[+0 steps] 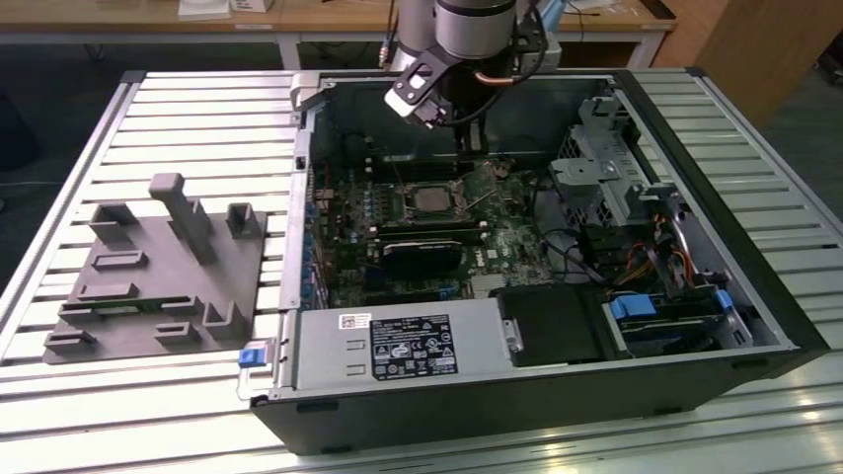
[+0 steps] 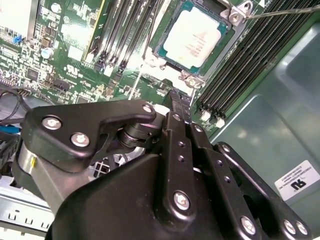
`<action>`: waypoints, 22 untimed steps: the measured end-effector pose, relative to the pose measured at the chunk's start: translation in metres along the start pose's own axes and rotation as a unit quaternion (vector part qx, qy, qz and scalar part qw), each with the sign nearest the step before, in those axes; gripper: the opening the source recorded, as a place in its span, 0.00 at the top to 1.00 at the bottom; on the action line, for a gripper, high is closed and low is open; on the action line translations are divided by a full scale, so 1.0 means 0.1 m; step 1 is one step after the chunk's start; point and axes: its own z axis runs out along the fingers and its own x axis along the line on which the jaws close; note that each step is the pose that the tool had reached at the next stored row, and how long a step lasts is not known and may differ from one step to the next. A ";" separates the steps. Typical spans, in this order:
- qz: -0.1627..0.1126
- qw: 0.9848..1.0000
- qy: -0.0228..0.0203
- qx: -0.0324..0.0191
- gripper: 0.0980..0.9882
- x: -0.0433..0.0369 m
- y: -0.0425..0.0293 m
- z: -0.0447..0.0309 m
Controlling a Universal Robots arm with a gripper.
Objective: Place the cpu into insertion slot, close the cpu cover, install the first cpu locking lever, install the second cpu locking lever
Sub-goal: 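Close the cpu cover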
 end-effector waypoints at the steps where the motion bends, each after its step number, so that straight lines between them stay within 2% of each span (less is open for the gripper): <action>1: 0.000 1.000 0.000 0.000 0.99 0.000 0.015 0.001; 22: 0.000 1.000 0.000 0.000 0.99 0.012 0.308 0.028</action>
